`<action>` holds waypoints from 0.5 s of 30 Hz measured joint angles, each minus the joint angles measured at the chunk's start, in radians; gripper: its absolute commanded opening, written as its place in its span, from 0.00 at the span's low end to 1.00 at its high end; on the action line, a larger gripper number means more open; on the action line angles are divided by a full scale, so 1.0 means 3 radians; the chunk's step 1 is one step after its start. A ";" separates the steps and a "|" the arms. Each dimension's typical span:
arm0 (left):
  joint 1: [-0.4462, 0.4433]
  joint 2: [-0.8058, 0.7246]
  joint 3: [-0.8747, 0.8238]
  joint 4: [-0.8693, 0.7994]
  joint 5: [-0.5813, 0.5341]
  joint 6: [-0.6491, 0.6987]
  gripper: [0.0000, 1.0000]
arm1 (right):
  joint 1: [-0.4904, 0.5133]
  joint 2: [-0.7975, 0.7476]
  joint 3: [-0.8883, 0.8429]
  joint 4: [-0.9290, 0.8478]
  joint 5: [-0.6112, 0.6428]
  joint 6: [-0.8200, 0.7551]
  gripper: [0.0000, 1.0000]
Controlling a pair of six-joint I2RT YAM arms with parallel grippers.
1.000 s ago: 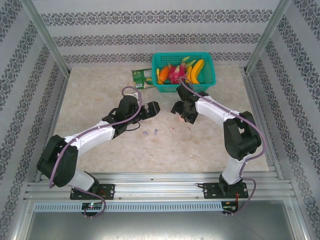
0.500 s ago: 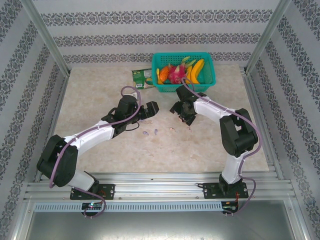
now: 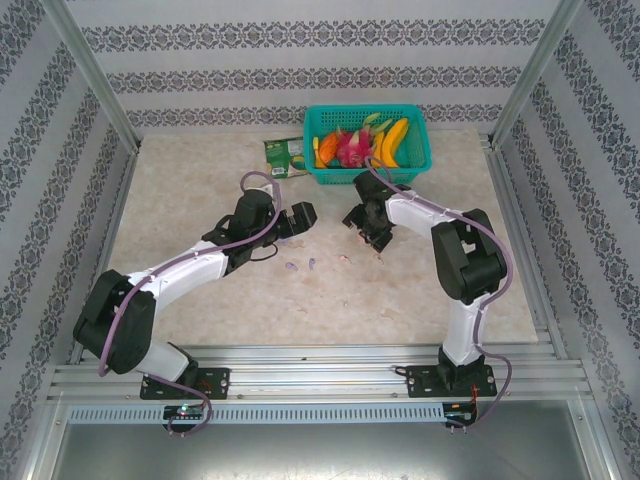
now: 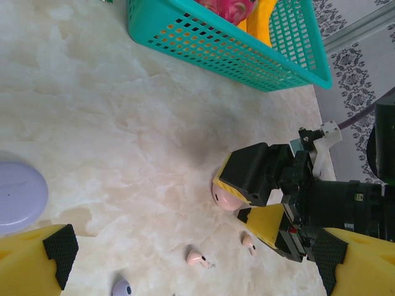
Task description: Insert the wireless bluetooth earbuds into the charging case
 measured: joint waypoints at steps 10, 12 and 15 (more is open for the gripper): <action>0.0017 -0.0061 -0.0029 0.0001 -0.0009 0.0000 1.00 | -0.0005 0.0214 0.0385 -0.0214 0.0009 -0.0070 0.76; 0.0018 -0.0072 -0.0046 0.0000 -0.0010 -0.0001 1.00 | -0.0005 0.0272 0.0462 -0.0291 0.0028 -0.0127 0.74; 0.0018 -0.0078 -0.0047 0.0000 -0.0010 -0.0001 1.00 | -0.0004 0.0346 0.0580 -0.0417 0.0080 -0.0252 0.73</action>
